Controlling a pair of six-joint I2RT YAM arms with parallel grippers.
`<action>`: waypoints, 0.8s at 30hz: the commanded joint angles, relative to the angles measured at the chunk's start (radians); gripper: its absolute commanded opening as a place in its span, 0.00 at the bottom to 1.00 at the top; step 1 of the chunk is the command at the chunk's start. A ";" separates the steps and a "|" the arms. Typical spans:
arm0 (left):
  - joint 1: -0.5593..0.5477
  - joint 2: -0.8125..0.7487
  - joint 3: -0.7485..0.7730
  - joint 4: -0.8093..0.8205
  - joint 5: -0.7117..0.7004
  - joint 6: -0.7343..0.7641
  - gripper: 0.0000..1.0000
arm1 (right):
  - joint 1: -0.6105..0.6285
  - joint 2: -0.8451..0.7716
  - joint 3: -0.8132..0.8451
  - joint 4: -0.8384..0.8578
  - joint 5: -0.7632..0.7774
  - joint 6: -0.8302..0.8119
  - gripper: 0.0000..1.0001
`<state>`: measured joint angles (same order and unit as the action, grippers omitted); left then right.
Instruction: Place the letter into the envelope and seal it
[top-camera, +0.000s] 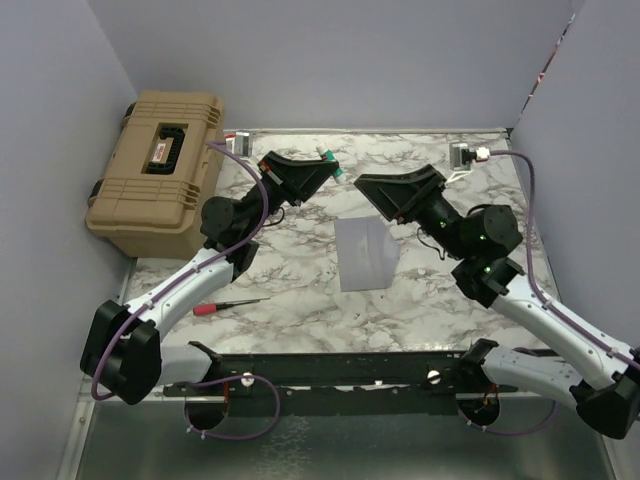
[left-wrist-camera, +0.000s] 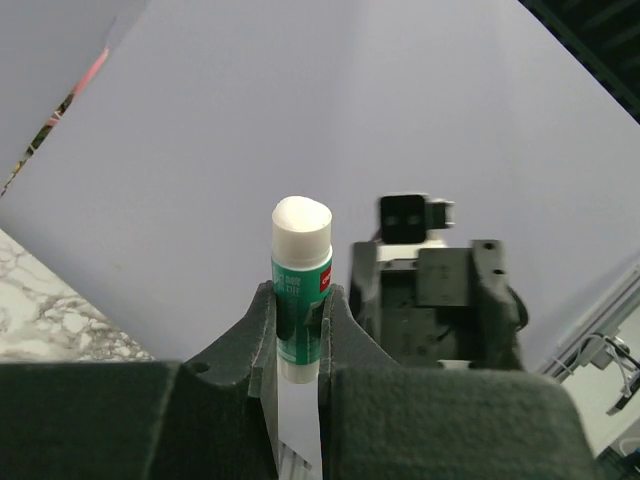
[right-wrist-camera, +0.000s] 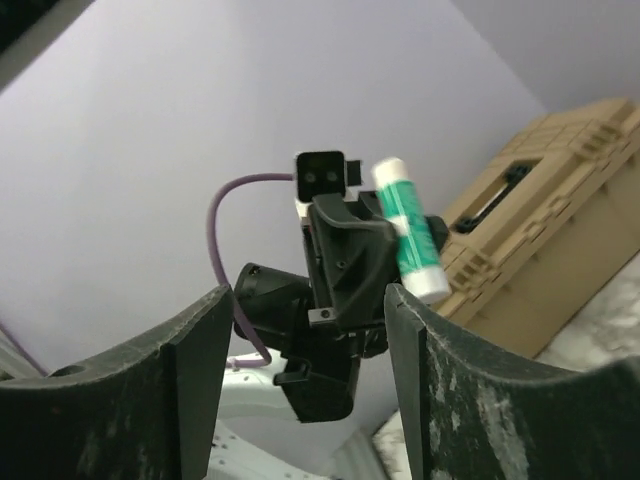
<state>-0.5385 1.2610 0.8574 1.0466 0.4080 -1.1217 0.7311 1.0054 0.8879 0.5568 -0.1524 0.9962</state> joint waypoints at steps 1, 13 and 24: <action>0.004 -0.001 -0.010 0.016 -0.064 -0.020 0.00 | 0.001 -0.066 0.072 -0.196 -0.031 -0.513 0.66; 0.005 0.033 -0.014 -0.068 -0.094 -0.145 0.00 | 0.072 -0.051 -0.030 -0.096 0.064 -1.313 0.63; 0.005 0.034 -0.002 -0.095 -0.068 -0.233 0.00 | 0.149 0.070 -0.040 0.084 0.160 -1.545 0.59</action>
<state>-0.5362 1.3029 0.8413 0.9684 0.3321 -1.3319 0.8768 1.0176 0.8421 0.5568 -0.0589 -0.4496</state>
